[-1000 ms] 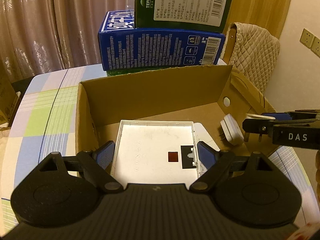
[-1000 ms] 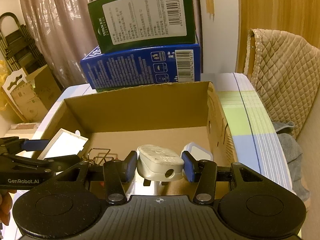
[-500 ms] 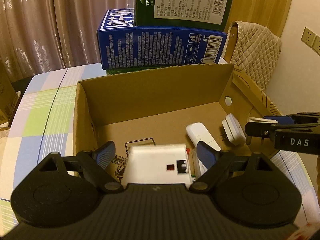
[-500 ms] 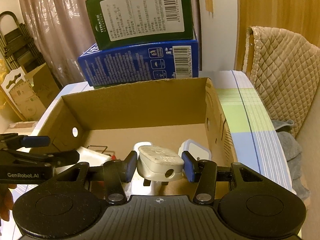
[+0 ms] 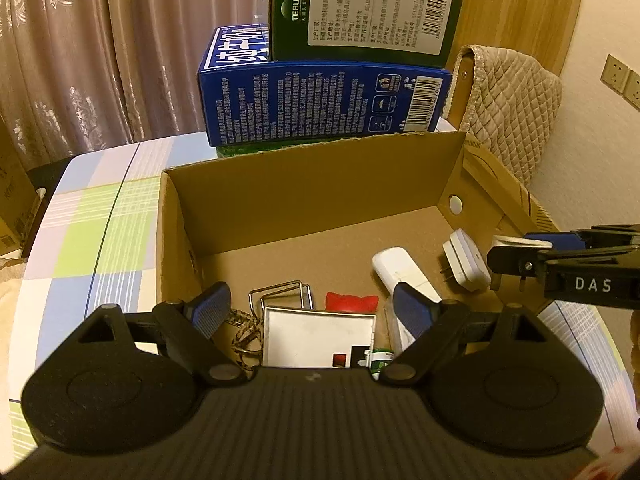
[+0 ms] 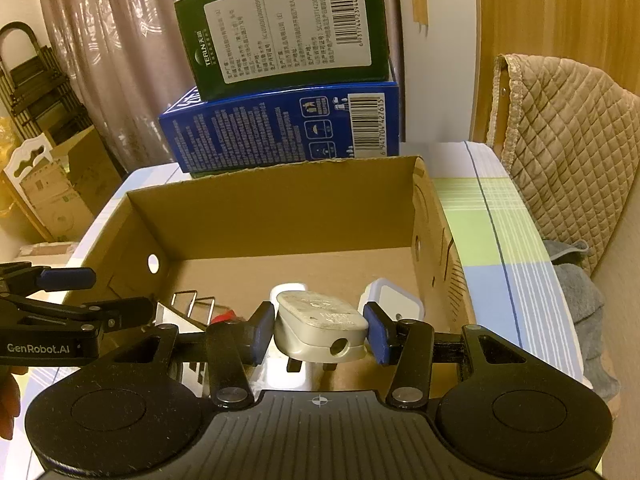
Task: Organize rigid objects
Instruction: 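Open the left tool to drop the plate while the right tool releases the plug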
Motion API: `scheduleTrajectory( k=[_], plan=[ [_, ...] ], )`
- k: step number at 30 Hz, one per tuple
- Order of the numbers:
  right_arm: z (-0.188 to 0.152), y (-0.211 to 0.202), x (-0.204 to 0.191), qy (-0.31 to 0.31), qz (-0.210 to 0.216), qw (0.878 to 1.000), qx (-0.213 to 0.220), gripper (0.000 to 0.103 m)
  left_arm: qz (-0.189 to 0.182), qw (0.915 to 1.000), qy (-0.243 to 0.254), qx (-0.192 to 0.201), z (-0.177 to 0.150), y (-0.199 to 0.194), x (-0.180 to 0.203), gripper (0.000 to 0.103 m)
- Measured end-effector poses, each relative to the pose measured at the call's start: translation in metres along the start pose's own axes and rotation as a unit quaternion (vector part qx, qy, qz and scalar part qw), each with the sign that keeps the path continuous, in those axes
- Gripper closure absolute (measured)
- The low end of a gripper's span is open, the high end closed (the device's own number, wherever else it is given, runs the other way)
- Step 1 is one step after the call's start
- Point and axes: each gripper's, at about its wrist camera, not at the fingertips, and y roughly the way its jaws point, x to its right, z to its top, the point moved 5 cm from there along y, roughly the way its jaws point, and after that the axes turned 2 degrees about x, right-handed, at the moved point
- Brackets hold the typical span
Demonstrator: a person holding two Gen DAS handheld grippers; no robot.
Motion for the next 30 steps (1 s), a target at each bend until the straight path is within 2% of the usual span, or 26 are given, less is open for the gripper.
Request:
scheduleTrajectory(
  k=[17, 19, 20, 21, 23, 30],
  plan=[
    [-0.001, 0.006, 0.008, 0.021, 0.0, 1.0, -0.008, 0.057, 0.006, 0.9999, 0.003, 0.007, -0.003, -0.006, -0.002, 0.018],
    [0.001, 0.004, 0.01, 0.028, 0.006, 1.0, 0.002, 0.057, 0.006, 0.9999, 0.004, 0.009, -0.003, -0.008, -0.001, 0.018],
    [0.002, 0.003, 0.011, 0.03, 0.009, 0.999, 0.004, 0.055, 0.005, 0.9999, 0.004, 0.009, -0.003, -0.009, 0.0, 0.018],
    [0.003, 0.002, 0.011, 0.031, 0.009, 0.999, 0.007, 0.047, 0.005, 0.9999, 0.005, 0.01, -0.003, -0.01, 0.0, 0.018],
    [0.004, -0.002, 0.012, 0.028, 0.002, 1.0, 0.012, 0.039, 0.006, 0.9999, 0.003, 0.012, -0.003, -0.013, 0.0, 0.018],
    [0.0, -0.026, 0.011, 0.031, 0.002, 0.999, 0.022, 0.038, 0.012, 0.9997, -0.008, 0.019, -0.006, -0.034, 0.003, 0.016]
  ],
)
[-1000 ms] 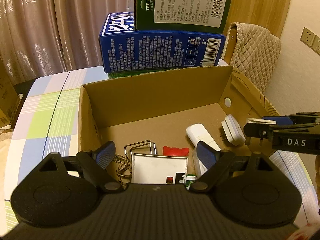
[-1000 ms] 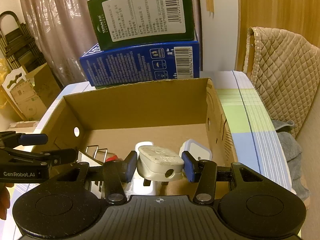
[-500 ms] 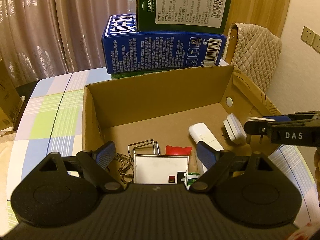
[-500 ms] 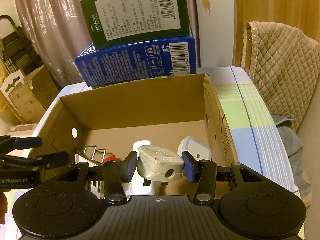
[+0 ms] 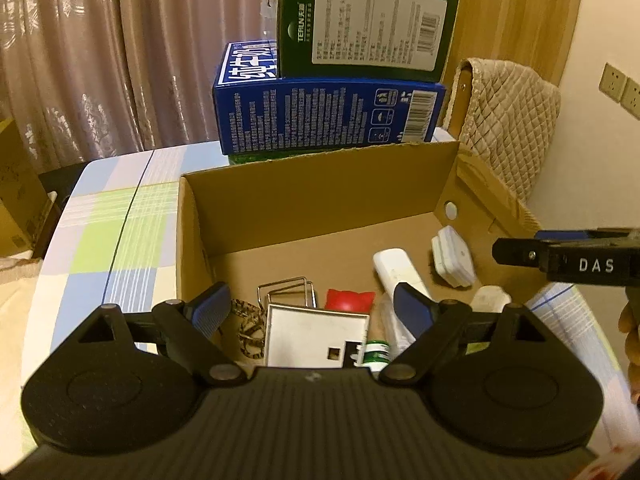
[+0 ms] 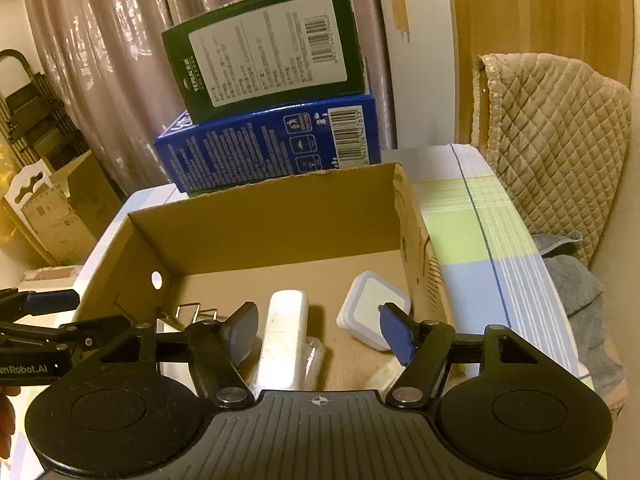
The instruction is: Organize rigid objects
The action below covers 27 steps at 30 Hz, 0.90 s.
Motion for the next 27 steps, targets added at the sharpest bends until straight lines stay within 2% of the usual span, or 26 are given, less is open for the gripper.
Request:
scheduleTrajectory(
  k=[11, 19, 23, 27],
  plan=[
    [-0.015, -0.062, -0.008, 0.004, -0.001, 1.0, -0.006, 0.037, 0.016, 0.9993, -0.016, 0.028, -0.008, -0.065, 0.014, 0.001],
    [-0.038, -0.117, -0.021, -0.017, -0.002, 1.0, -0.008, 0.035, 0.024, 0.9981, -0.035, 0.044, -0.03, -0.123, 0.024, 0.001],
    [-0.054, -0.146, -0.025, -0.011, 0.0, 1.0, -0.004, 0.034, 0.04, 0.9974, -0.039, 0.046, -0.047, -0.153, 0.029, 0.001],
    [-0.072, -0.172, -0.032, -0.022, -0.001, 1.0, -0.005, 0.034, 0.036, 0.9963, -0.058, 0.052, -0.066, -0.182, 0.033, 0.001]
  ],
)
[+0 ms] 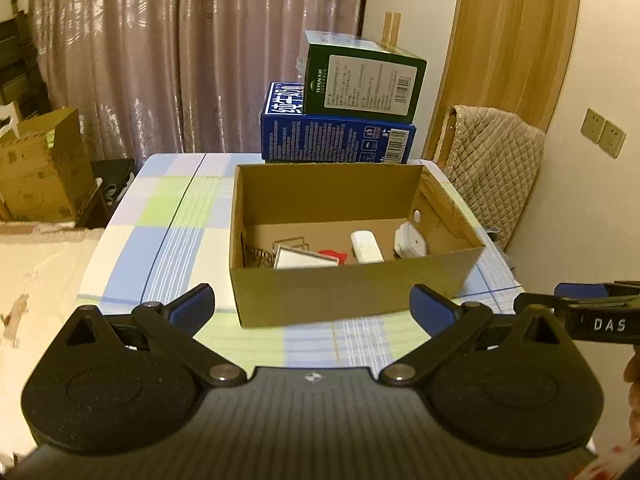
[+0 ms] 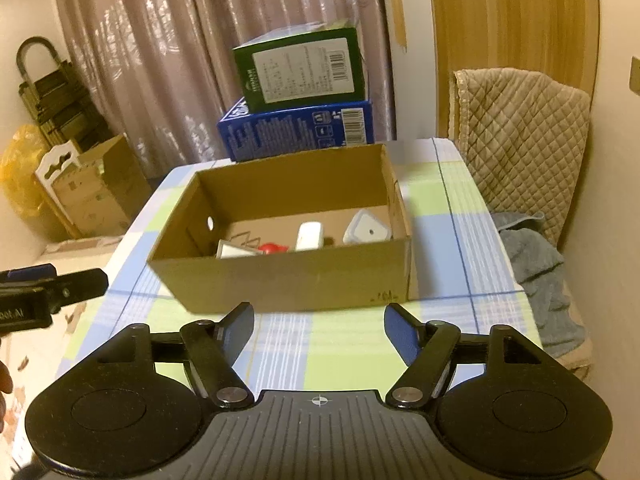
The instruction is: Organize rigid objects
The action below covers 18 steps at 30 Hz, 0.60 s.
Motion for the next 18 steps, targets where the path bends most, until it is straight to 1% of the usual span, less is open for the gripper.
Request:
scheduleTrajectory(
  k=[6, 11, 14, 18],
  plan=[
    [-0.022, -0.036, -0.008, -0.012, -0.004, 1.0, 0.007, 0.033, 0.0, 0.9997, -0.022, 0.006, -0.026, -0.04, -0.001, 0.001],
    [-0.038, -0.068, -0.016, -0.001, -0.006, 1.0, 0.022, 0.033, 0.003, 0.9999, -0.012, 0.002, -0.05, -0.066, 0.003, 0.001],
    [-0.05, -0.083, -0.022, 0.007, -0.002, 1.0, 0.025, 0.033, 0.003, 0.9998, -0.017, 0.004, -0.059, -0.079, 0.004, 0.001],
    [-0.067, -0.095, -0.035, -0.006, 0.009, 1.0, 0.021, 0.033, 0.002, 0.9999, -0.01, 0.006, -0.067, -0.095, 0.01, 0.001]
  ],
)
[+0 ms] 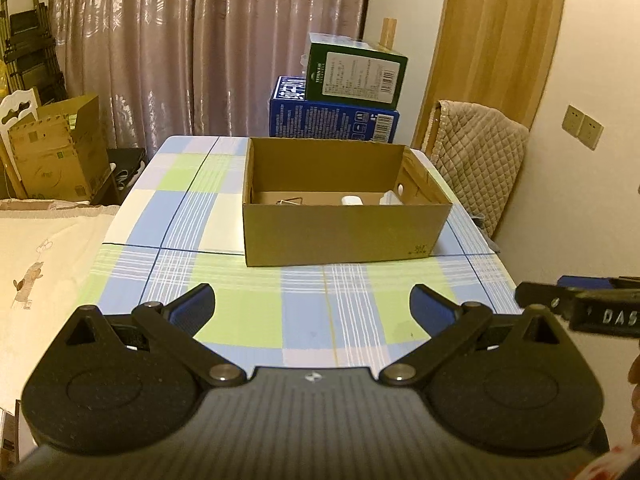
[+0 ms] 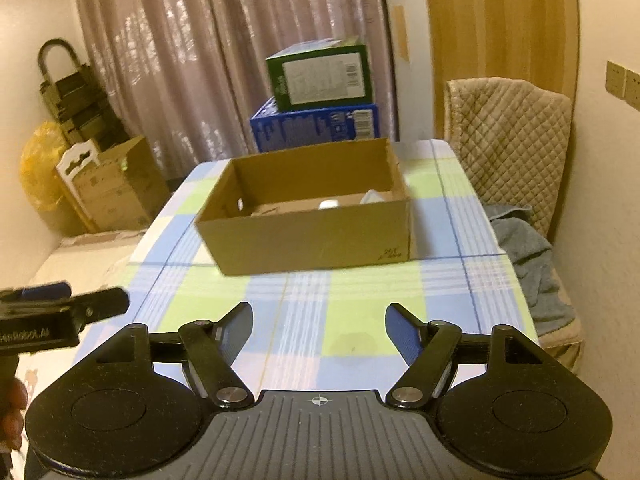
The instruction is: Organize rigid objects
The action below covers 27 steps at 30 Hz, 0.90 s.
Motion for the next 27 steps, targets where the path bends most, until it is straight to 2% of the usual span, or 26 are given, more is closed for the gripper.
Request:
scheduleTrajectory(
  k=[7, 27],
  plan=[
    [-0.013, -0.015, -0.007, -0.006, -0.002, 1.0, 0.003, 0.033, 0.007, 1.0, 0.002, 0.005, -0.009, -0.017, 0.004, 0.001],
    [-0.016, -0.017, -0.006, -0.008, -0.009, 1.0, 0.0, 0.032, 0.003, 1.0, 0.005, -0.007, -0.022, -0.017, 0.009, 0.001]
  ],
)
